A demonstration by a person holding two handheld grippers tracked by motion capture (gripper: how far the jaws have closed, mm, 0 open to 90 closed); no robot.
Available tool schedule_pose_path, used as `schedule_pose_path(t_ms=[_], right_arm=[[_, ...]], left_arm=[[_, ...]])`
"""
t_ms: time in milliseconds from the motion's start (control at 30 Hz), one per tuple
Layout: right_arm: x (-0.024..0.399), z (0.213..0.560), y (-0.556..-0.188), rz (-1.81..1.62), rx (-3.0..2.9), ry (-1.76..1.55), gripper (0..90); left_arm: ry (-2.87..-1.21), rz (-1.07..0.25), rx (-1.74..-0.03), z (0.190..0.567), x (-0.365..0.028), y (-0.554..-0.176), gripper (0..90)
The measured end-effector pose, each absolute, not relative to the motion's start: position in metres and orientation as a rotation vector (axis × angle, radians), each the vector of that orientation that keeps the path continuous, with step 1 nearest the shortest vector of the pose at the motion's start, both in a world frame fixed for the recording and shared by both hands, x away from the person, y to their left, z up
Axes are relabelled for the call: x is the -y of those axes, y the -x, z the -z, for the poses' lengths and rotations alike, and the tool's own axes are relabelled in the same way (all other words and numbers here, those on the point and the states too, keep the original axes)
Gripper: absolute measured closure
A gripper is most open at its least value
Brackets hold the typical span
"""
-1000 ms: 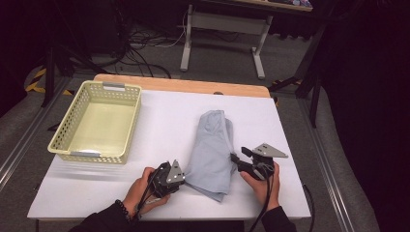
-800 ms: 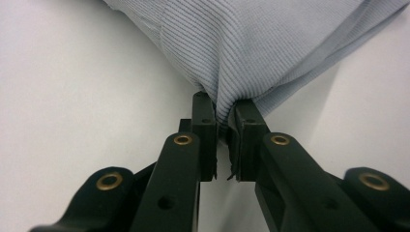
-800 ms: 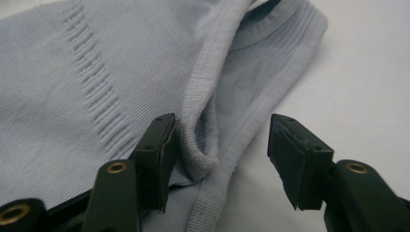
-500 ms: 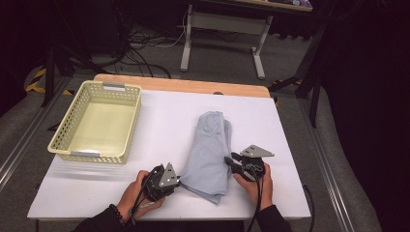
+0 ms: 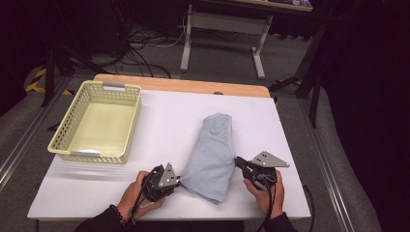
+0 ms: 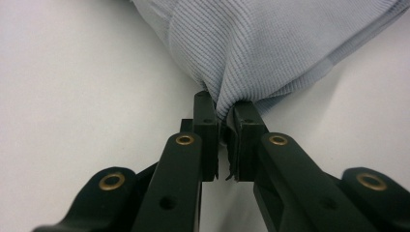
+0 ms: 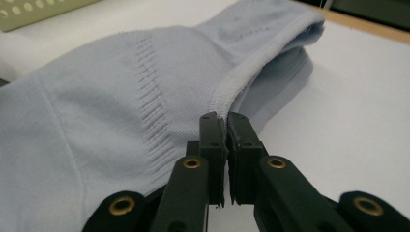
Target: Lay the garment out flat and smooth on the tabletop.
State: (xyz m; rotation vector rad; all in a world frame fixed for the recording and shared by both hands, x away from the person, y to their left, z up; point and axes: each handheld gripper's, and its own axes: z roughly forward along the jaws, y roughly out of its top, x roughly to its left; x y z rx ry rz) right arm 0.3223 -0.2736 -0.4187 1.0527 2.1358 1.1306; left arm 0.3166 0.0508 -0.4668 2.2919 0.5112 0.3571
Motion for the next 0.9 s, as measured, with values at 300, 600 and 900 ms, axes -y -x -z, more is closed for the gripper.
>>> schedule_pose_path(t_ms=[300, 600, 900], right_arm=[[0.273, 0.443, -0.331, -1.06, -2.219, -1.128, 81.3], [0.277, 0.444, -0.333, -1.054, -2.201, -1.145, 62.4], [0.272, 0.438, -0.331, -1.155, -2.155, -1.119, 45.0]], left_arm=[[-2.274, -0.3, -0.523, 0.456, -0.065, -0.317, 66.8], [-2.151, -0.38, -0.515, 0.432, -0.074, -0.309, 38.0], [-2.075, -0.341, -0.607, 0.428, -0.058, -0.333, 30.2]])
